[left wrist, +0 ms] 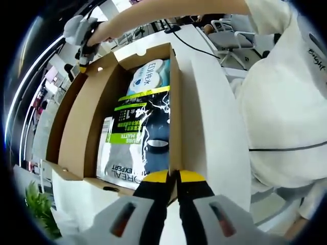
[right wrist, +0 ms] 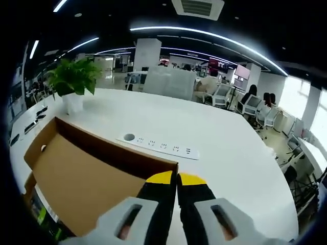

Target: Operate the shoe box by opening the lid, removing the specified soft item, and placing it in the target area until the item is outside and the box remains undamaged.

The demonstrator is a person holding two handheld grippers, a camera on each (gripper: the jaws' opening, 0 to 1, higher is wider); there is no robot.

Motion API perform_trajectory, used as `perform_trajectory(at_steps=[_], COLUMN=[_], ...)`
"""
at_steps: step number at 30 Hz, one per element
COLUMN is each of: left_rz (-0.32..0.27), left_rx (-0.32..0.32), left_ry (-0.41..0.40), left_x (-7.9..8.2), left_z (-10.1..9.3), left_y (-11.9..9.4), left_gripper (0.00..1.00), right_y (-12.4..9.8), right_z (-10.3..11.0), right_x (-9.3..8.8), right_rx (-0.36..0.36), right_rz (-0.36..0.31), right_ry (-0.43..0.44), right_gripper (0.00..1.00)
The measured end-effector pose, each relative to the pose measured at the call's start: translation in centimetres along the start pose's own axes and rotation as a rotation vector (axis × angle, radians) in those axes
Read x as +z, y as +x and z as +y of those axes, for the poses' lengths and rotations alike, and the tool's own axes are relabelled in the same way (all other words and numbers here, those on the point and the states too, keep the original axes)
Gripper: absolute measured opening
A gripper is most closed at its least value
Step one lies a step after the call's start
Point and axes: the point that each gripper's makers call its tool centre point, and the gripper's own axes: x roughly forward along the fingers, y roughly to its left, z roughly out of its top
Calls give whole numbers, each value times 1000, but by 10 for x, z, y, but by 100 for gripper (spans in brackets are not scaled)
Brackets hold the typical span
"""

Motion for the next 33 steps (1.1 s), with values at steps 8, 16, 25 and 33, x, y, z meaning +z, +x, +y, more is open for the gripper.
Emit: perform_trajectory(at_steps=[8, 16, 25, 33], left_rz=[2, 1, 1, -2], left_rx=[-5, -4, -5, -4], left_ry=[1, 3, 6, 3], left_x=[0, 0, 0, 0], left_z=[0, 0, 0, 0], left_y=[0, 0, 0, 1], left_gripper=[5, 5, 5, 5], right_y=[-5, -6, -12, -29], right_z=[0, 0, 1, -6], right_x=[1, 0, 9, 19], right_rx=[14, 34, 61, 139], right_rz=[-9, -14, -59, -106], right_ry=[-14, -60, -33, 87], right_gripper=[1, 2, 15, 12])
